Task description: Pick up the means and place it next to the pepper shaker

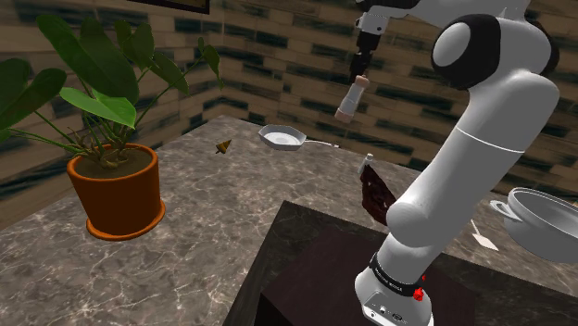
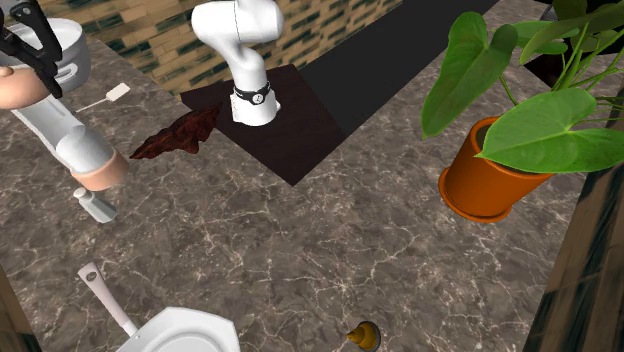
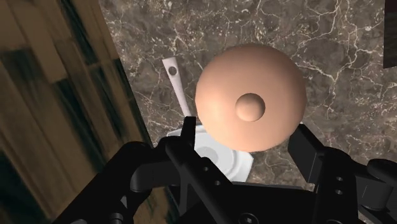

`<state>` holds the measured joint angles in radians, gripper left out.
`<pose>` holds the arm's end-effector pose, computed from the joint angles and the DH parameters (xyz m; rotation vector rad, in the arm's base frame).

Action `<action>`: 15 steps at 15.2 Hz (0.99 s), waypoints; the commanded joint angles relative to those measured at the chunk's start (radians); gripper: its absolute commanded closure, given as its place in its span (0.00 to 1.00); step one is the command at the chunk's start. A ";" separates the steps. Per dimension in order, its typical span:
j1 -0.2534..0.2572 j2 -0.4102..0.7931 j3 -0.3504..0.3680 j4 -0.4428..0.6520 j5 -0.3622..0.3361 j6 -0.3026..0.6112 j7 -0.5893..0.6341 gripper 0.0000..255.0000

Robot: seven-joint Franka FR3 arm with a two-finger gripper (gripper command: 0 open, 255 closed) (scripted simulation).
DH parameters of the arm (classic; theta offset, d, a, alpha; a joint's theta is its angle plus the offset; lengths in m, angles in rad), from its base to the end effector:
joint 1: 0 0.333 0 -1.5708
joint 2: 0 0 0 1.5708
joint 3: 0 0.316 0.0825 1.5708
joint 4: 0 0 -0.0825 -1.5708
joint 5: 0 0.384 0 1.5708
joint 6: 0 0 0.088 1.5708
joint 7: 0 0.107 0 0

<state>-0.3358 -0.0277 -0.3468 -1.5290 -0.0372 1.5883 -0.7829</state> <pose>0.4213 -0.3514 0.6603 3.0593 0.1517 0.0687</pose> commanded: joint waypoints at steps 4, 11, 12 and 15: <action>-0.068 0.073 -0.069 0.085 0.040 -0.013 -0.136 1.00; -0.197 0.227 -0.151 0.266 0.134 -0.059 -0.328 1.00; -0.221 0.256 -0.160 0.302 0.152 -0.070 -0.354 1.00; -0.305 0.354 -0.180 0.431 0.213 -0.113 -0.431 1.00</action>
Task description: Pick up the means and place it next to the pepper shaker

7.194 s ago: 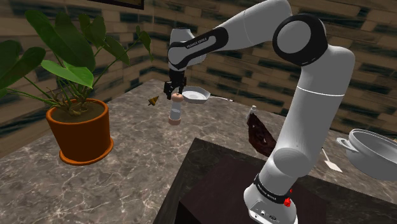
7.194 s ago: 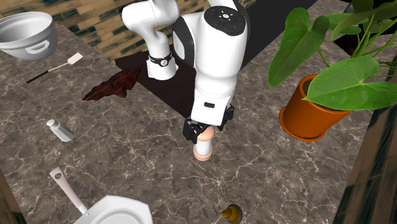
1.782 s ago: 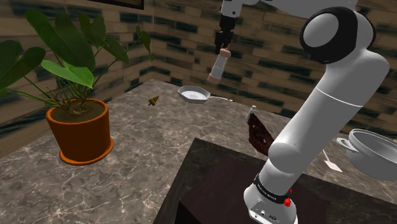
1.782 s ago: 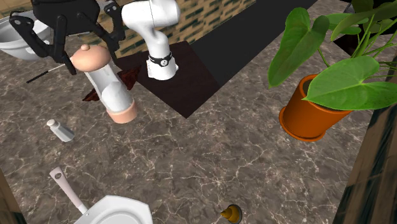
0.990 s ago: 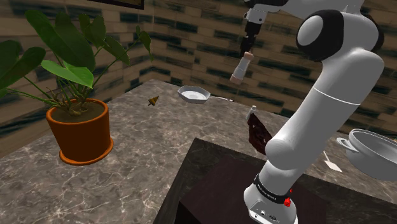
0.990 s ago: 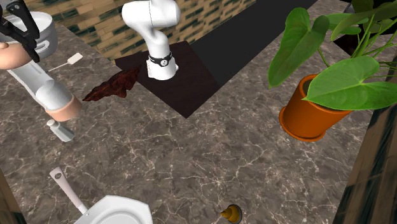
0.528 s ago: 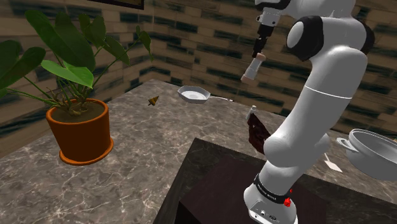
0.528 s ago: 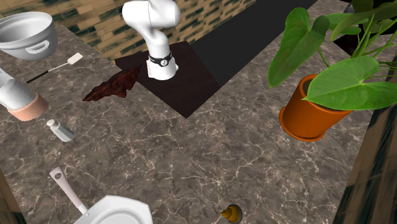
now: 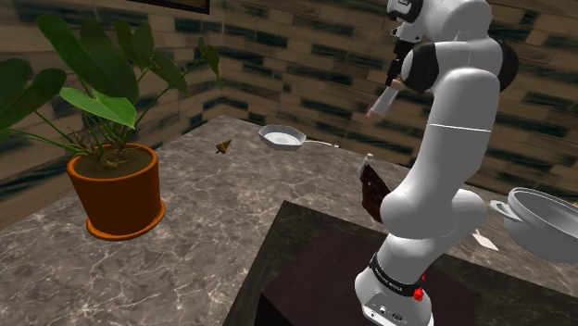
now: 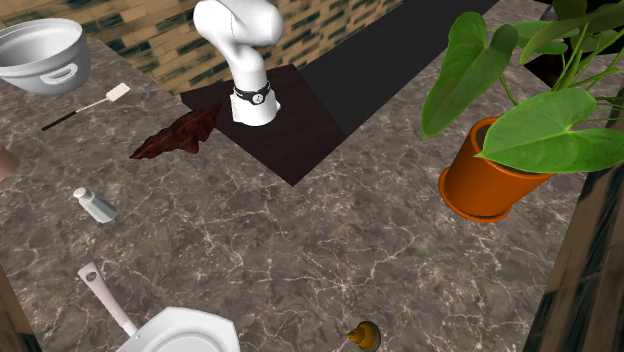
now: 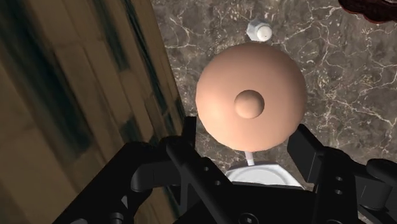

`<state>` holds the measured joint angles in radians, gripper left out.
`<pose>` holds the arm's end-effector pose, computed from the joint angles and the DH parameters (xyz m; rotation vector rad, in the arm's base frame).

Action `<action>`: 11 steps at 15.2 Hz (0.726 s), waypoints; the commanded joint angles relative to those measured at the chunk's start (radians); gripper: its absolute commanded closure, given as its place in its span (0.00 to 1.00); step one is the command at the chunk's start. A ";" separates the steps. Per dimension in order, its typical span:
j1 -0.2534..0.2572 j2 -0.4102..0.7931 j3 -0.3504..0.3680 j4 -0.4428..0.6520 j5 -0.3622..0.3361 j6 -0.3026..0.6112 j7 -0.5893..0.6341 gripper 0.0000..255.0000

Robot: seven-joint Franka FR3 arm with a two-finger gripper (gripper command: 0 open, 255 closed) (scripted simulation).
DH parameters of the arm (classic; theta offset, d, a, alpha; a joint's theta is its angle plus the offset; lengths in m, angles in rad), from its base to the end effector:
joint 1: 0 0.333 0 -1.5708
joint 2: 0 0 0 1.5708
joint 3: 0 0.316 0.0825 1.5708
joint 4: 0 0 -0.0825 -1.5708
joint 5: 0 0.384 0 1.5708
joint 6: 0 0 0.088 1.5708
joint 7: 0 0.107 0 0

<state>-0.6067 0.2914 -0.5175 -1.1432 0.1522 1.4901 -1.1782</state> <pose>0.3362 -0.5260 0.6622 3.0588 0.1500 0.0693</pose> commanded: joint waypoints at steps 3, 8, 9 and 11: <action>-0.064 0.062 -0.013 0.054 0.040 0.000 -0.064 1.00; -0.034 0.020 -0.013 -0.077 0.017 0.091 -0.060 1.00; -0.029 0.013 -0.013 -0.100 0.013 0.108 -0.060 1.00; -0.021 0.001 -0.013 -0.144 0.007 0.141 -0.058 1.00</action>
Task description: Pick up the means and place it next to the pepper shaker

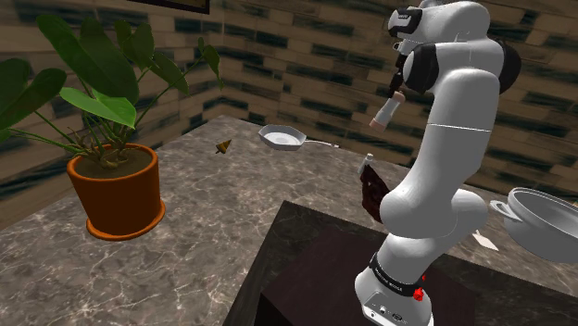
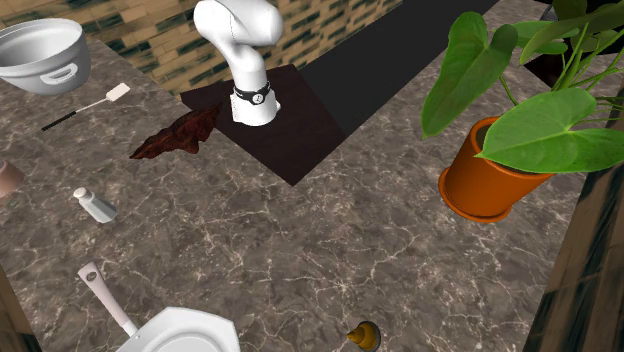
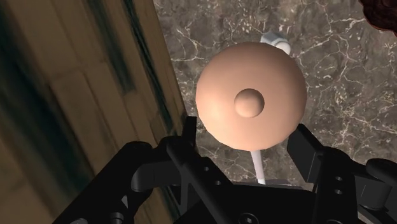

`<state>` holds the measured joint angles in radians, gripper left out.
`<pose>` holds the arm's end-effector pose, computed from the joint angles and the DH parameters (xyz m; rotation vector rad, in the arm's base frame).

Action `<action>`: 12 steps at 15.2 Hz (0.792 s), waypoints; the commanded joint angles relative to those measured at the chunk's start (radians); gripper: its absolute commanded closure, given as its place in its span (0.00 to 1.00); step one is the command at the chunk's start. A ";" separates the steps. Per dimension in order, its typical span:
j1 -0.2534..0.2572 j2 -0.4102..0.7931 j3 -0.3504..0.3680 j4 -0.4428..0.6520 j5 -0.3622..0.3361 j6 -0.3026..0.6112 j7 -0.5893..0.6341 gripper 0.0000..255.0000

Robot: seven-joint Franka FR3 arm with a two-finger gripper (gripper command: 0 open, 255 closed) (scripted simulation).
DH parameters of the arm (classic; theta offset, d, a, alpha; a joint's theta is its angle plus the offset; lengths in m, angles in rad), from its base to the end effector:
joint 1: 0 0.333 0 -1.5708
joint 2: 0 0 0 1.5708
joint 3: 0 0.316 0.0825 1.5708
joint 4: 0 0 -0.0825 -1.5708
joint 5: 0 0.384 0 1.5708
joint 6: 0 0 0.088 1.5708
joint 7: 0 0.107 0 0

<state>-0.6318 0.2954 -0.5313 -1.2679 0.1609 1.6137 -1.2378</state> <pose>0.3171 -0.5554 0.6149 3.0594 0.1541 0.0689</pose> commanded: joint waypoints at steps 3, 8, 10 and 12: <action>0.014 -0.017 0.002 -0.080 -0.009 0.065 0.003 1.00; 0.026 -0.033 0.003 -0.169 -0.017 0.140 0.004 1.00; 0.029 -0.037 0.004 -0.201 -0.019 0.168 0.004 1.00; 0.032 -0.040 0.005 -0.232 -0.020 0.197 0.004 1.00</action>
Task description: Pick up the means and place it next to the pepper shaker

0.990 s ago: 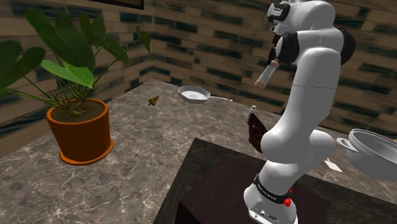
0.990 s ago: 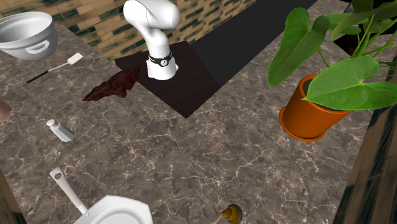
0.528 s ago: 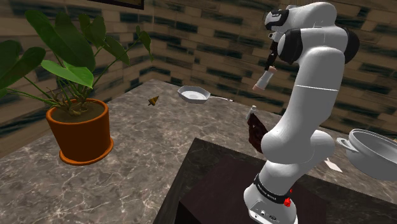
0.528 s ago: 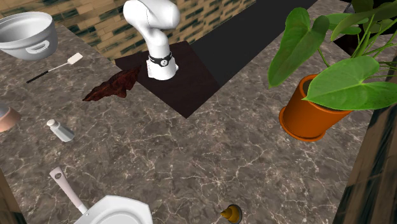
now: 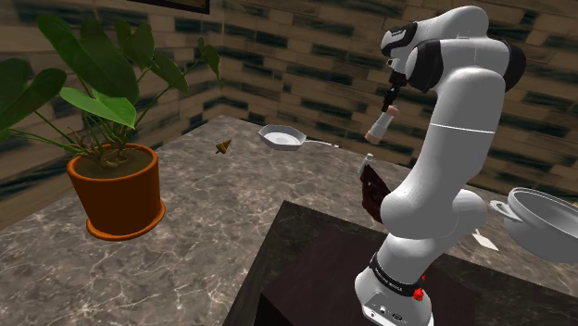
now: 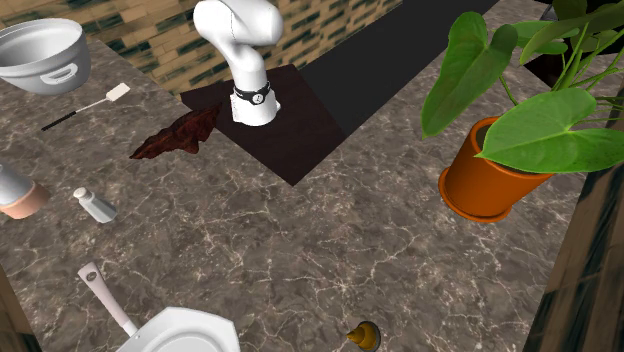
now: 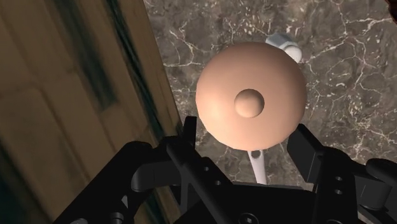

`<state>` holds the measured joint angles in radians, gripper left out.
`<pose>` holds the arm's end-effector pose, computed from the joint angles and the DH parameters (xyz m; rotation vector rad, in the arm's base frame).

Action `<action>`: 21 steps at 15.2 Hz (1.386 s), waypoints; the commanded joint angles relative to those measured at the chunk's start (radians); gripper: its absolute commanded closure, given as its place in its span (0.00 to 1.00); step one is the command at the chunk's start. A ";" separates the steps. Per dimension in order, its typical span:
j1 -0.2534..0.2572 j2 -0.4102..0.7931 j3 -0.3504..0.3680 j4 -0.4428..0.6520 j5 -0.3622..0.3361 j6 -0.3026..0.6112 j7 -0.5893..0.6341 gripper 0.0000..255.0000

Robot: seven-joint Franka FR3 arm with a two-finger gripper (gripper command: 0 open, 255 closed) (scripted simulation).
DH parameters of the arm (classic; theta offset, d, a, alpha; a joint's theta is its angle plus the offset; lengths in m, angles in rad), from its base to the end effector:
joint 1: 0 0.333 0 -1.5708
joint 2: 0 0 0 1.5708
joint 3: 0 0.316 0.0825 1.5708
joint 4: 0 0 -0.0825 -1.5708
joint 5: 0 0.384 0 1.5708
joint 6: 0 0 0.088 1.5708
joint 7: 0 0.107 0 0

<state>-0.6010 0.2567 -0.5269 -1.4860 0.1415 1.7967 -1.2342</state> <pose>0.3181 -0.5559 0.5503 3.0594 0.1541 0.0686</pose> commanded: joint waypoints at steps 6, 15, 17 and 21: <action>0.008 -0.003 0.003 -0.097 0.001 0.095 -0.003 1.00; 0.011 0.012 0.009 -0.199 0.013 0.210 -0.013 1.00; 0.010 0.018 0.010 -0.219 0.017 0.235 -0.016 1.00; 0.009 0.032 0.014 -0.255 0.028 0.283 -0.023 1.00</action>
<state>-0.5896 0.2826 -0.5135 -1.7342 0.1648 2.0663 -1.2532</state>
